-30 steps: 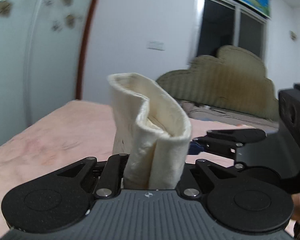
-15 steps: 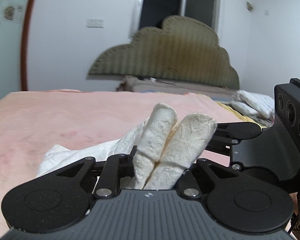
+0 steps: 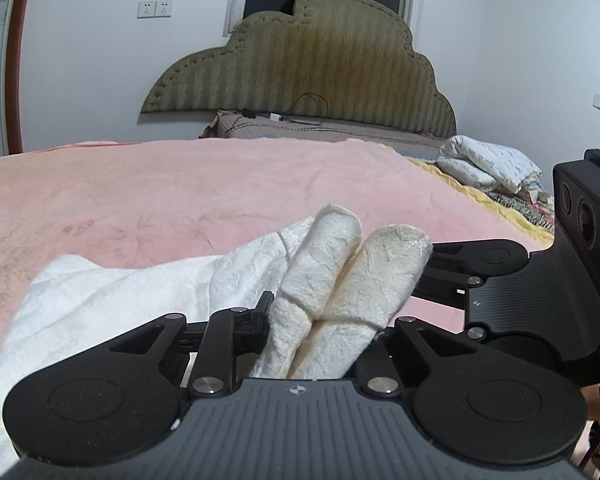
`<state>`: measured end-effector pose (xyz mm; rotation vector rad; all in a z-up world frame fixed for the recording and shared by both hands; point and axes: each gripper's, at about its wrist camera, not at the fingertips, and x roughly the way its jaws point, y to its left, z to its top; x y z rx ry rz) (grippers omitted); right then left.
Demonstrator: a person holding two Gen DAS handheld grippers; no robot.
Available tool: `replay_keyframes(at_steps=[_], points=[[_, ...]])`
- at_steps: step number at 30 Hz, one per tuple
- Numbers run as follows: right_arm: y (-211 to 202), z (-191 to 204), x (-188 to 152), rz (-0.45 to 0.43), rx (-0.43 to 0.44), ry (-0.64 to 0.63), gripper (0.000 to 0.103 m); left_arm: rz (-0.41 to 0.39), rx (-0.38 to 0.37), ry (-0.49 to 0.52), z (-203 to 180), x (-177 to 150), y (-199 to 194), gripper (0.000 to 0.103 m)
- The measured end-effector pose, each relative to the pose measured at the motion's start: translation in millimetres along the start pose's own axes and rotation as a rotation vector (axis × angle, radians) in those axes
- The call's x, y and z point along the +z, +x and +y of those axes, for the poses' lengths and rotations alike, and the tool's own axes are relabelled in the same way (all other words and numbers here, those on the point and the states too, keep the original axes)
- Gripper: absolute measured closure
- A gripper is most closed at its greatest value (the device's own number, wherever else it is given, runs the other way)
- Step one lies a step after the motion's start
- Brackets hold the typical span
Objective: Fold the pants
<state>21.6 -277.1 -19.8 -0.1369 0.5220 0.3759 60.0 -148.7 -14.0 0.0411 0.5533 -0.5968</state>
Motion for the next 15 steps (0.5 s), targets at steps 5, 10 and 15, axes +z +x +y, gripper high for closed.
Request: replay_keyframes(at_steps=[5, 10, 15], points=[[-8.4, -6.1, -3.0, 0.055, 0.002, 0.032, 0.04, 0.023, 0.0, 0.023, -1.6, -10.4, 4.8, 0.083], [-30.4, -26.3, -11.2, 0.11, -0.121, 0.172, 0.039, 0.003, 0.011, 0.055, -2.9, -14.5, 4.2, 0.084], [-69.8, -66.5, -26.4, -0.143, 0.09, 0.735, 0.028, -0.012, 0.029, 0.095, -8.1, -18.5, 4.8, 0.084]])
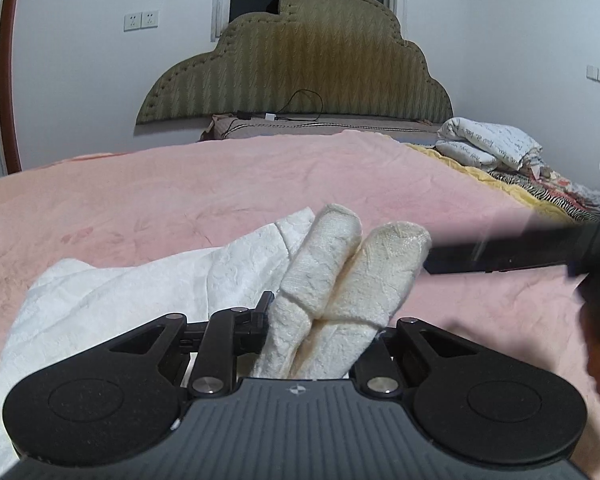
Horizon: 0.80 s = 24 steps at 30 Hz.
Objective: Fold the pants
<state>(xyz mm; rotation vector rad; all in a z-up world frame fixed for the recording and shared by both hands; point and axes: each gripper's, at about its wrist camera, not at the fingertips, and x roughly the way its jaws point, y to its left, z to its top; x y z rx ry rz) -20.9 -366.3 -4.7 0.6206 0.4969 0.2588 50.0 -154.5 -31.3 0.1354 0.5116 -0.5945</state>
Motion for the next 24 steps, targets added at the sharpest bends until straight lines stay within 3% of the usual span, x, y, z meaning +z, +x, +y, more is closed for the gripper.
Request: replay_keyframes(at_steps=[1, 4, 9, 12, 14, 16, 19, 24], points=[[-2.4, -6.2, 0.2, -0.025, 0.084, 0.118, 0.018, -0.002, 0.005, 0.013, -1.8, -0.6, -0.2, 0.084], [10.3, -14.4, 2.8, -0.01, 0.242, 0.335, 0.013, -0.011, 0.02, 0.052, -6.9, -1.9, 0.2, 0.083], [46.9, -2.9, -0.6, 0.129, 0.253, 0.384, 0.011, -0.013, 0.031, 0.147, -16.6, -4.6, 0.4, 0.07], [59.8, 10.1, -0.8, 0.16, 0.184, 0.311, 0.01, -0.028, 0.082, 0.213, -21.3, -8.9, -2.3, 0.064], [70.3, 12.0, -1.3, 0.185, 0.155, 0.28, 0.016, -0.039, 0.094, 0.244, -21.3, -11.8, -6.3, 0.052], [75.0, 16.5, -5.0, 0.208, 0.149, 0.248, 0.038, -0.039, 0.135, 0.286, -21.9, -15.9, -8.1, 0.046], [76.4, 28.8, -5.3, 0.211, 0.086, 0.162, 0.054, -0.068, 0.205, 0.363, -21.8, -25.1, -15.4, 0.028], [78.0, 36.9, -0.8, 0.199, 0.095, 0.145, 0.055, -0.171, 0.26, 0.482, -16.2, -43.5, -47.2, 0.013]])
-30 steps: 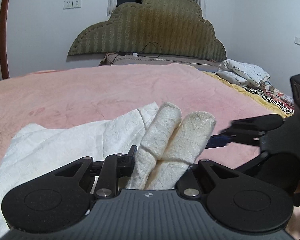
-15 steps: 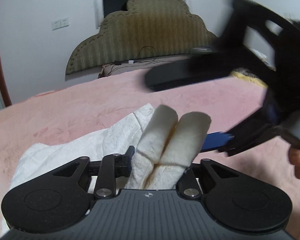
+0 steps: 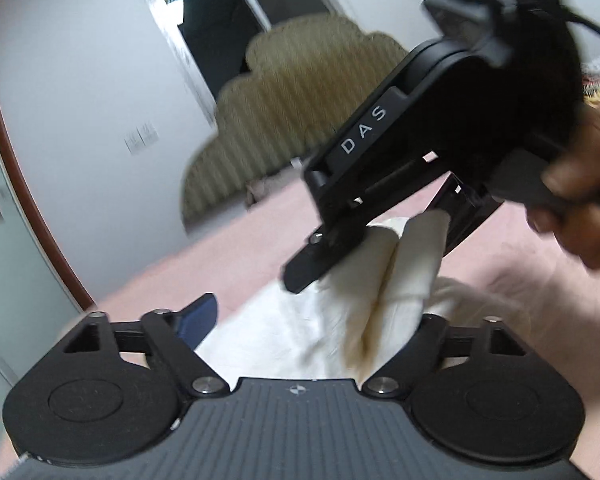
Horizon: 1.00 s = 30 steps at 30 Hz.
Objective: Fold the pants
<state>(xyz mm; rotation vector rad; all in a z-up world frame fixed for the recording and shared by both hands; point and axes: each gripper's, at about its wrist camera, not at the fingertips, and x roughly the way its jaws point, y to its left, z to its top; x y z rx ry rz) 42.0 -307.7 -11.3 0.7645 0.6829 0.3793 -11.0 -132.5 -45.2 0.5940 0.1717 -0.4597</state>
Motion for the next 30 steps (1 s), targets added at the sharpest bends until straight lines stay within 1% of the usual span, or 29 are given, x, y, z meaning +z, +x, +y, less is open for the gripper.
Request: replay_keyframes(at_steps=[1, 2, 3, 5, 6, 7, 8, 9, 10, 11, 12, 13, 14, 15, 16, 18, 20, 22, 24, 26, 30], points=[[1.3, -2.5, 1.4, 0.013, 0.013, 0.016, 0.054, -0.015, 0.013, 0.028, 0.3, -3.6, -5.0, 0.01], [1.9, -8.5, 2.5, 0.014, 0.019, 0.043, 0.053, -0.028, 0.012, 0.048, 1.8, -7.8, -10.0, 0.01], [2.2, -11.0, 2.4, 0.015, 0.022, 0.06, 0.053, -0.03, 0.0, 0.055, 4.7, -11.7, -14.7, 0.01], [5.4, -9.3, 3.7, 0.026, 0.005, 0.055, 0.05, -0.018, -0.037, 0.037, 15.2, -20.8, -23.7, 0.01], [6.4, -9.7, 3.3, 0.04, -0.002, 0.056, 0.04, -0.006, -0.061, 0.013, 23.5, -25.9, -27.3, 0.01], [7.6, -10.7, 2.3, 0.055, -0.008, 0.058, 0.027, 0.009, -0.079, -0.017, 31.3, -30.2, -30.6, 0.01], [9.0, -11.4, 1.5, 0.071, -0.028, 0.056, 0.022, 0.025, -0.1, -0.054, 40.3, -33.4, -35.8, 0.01], [9.2, -12.2, 0.0, 0.073, -0.048, 0.055, 0.021, 0.036, -0.123, -0.086, 49.6, -37.0, -38.1, 0.01], [9.1, -12.7, -1.7, 0.07, -0.04, 0.052, 0.024, 0.041, -0.141, -0.109, 56.8, -40.1, -40.8, 0.01], [10.0, -12.9, -3.2, 0.077, -0.027, 0.043, 0.031, 0.042, -0.146, -0.124, 63.3, -43.1, -44.4, 0.009], [11.3, -11.3, -4.6, 0.086, -0.025, 0.025, 0.055, 0.036, -0.128, -0.118, 66.2, -45.5, -48.1, 0.01], [13.2, -7.1, -6.0, 0.093, -0.056, 0.0, 0.069, 0.027, -0.105, -0.106, 67.4, -48.0, -51.7, 0.007], [15.2, -2.8, -7.1, 0.093, -0.075, -0.024, 0.074, 0.019, -0.086, -0.095, 68.1, -51.1, -54.4, 0.006], [15.6, -0.7, -7.2, 0.083, -0.067, -0.019, 0.082, 0.021, -0.074, -0.092, 68.2, -54.2, -57.7, 0.006], [13.3, 0.3, -5.5, 0.066, -0.049, -0.003, 0.084, 0.029, -0.077, -0.103, 70.9, -56.0, -58.0, 0.006], [8.5, 3.5, 1.2, 0.012, 0.005, 0.038, 0.084, 0.04, -0.118, -0.154, 78.2, -60.3, -61.4, 0.006], [7.1, 9.8, 9.6, -0.028, 0.065, 0.076, 0.085, 0.041, -0.149, -0.176, 81.3, -62.4, -63.2, 0.006], [9.1, 19.3, 18.2, -0.059, 0.116, 0.098, 0.085, 0.035, -0.123, -0.156, 81.3, -64.4, -64.4, 0.006], [14.5, 30.8, 26.1, -0.075, 0.171, 0.108, 0.085, 0.032, -0.075, -0.145, 76.7, -66.7, -65.1, 0.006], [21.0, 43.0, 32.4, -0.087, 0.218, 0.115, 0.085, 0.046, -0.022, -0.165, 75.9, -66.2, -60.1, 0.006], [36.3, 67.0, 42.3, -0.09, 0.309, 0.128, 0.085, 0.101, 0.052, -0.227, 84.0, -70.5, -50.4, 0.006]])
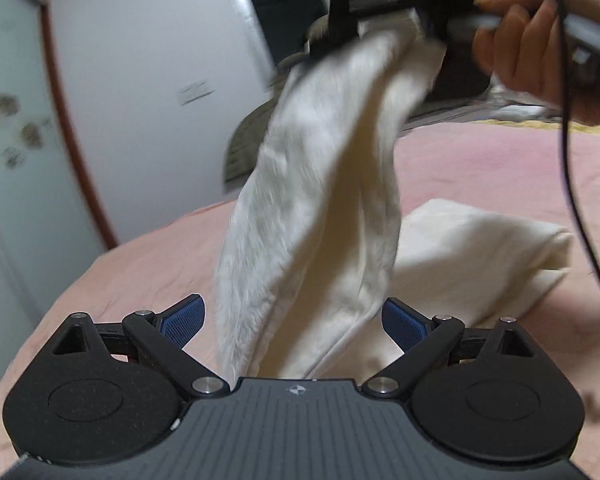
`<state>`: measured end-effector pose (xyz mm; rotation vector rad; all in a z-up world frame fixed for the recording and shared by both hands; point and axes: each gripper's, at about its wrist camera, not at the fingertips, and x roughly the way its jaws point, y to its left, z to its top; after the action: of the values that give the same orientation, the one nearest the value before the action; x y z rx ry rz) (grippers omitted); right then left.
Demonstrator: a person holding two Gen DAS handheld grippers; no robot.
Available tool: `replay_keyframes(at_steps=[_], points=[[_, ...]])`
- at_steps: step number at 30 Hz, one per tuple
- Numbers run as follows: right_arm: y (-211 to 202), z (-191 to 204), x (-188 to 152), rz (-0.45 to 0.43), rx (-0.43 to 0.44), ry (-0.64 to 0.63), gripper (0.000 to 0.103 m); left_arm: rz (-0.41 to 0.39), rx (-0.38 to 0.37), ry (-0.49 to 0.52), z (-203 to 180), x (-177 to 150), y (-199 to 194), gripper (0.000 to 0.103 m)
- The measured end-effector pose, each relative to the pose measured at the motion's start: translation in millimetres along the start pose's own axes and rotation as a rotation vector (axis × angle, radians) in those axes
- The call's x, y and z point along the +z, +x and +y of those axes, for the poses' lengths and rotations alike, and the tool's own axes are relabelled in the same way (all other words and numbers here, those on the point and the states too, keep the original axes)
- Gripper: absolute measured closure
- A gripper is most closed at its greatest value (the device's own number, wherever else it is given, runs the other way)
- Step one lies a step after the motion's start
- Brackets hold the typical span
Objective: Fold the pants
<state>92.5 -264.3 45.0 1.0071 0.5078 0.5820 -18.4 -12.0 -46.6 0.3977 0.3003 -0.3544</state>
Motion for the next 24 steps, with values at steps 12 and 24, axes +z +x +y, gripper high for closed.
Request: replay_keyframes(at_steps=[12, 24], points=[[17.2, 22.5, -1.9, 0.036, 0.055, -0.016, 0.085, 0.145, 0.193, -0.219, 70.0, -34.1, -5.9, 0.003], [-35.4, -59.4, -14.3, -0.014, -0.084, 0.103, 0.085, 0.226, 0.145, -0.262, 89.6, -47.3, -17.3, 0.005]])
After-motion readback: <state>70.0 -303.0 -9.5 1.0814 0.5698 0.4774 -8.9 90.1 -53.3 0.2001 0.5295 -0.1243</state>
